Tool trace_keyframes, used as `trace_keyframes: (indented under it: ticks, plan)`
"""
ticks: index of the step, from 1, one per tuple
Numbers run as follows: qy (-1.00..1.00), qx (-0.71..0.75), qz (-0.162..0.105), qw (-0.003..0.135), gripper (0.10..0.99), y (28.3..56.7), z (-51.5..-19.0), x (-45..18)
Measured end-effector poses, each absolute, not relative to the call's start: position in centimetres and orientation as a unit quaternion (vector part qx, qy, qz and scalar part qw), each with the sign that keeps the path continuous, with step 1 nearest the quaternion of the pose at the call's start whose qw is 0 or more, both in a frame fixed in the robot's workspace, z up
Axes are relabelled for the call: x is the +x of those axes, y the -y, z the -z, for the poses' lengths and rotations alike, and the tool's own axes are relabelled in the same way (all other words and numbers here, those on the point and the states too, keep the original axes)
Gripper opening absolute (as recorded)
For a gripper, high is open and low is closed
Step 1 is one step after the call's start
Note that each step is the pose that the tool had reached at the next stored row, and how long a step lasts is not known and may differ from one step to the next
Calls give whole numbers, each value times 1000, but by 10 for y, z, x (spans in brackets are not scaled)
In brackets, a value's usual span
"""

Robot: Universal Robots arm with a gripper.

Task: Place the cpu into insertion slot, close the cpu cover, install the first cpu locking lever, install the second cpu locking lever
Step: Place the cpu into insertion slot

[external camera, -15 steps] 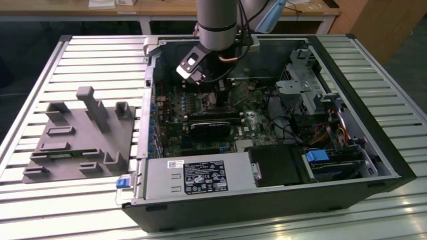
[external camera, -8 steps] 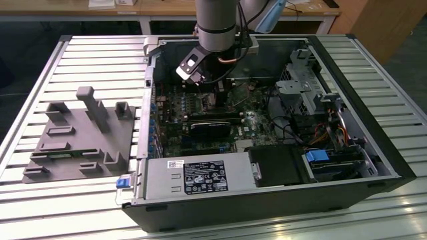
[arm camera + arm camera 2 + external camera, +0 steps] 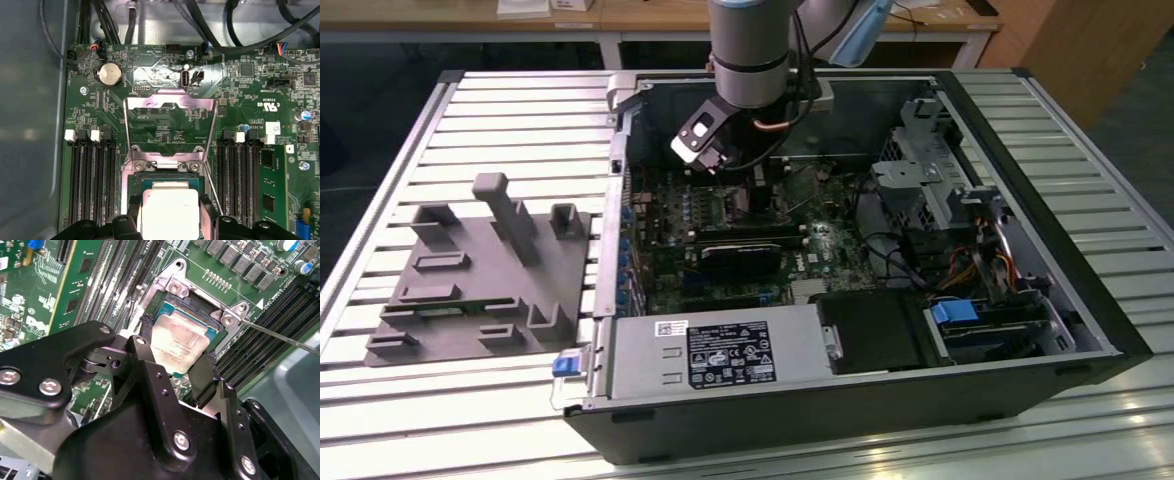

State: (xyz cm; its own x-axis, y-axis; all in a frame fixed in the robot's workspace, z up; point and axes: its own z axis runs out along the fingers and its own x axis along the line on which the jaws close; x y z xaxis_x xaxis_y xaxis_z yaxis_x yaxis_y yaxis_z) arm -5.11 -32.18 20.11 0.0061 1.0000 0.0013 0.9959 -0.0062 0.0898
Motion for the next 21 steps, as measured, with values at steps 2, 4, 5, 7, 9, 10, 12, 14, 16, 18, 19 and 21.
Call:
trace_keyframes:
  ticks: [2,4,5,7,9,10,12,14,16,18,19,21]
  plan:
    - [-704,709,-32,31,541,321,-199,-51]
    - [-703,710,-32,31,541,321,-197,-51]
    - [-703,710,-32,32,541,321,-196,-51]
    - [-702,711,-32,32,541,321,-195,-52]
    - [-702,711,-32,32,541,321,-195,-52]
    - [-702,711,-32,32,541,321,-195,-52]
    - [-702,711,-32,32,541,321,-195,-52]
    - [-702,711,-34,30,541,321,-195,-52]
    - [-701,711,-35,29,541,321,-195,-52]
    - [-702,711,-35,29,541,321,-194,-52]
    - [-702,711,-35,29,541,321,-194,-52]
    - [-702,711,-35,29,541,321,-194,-52]
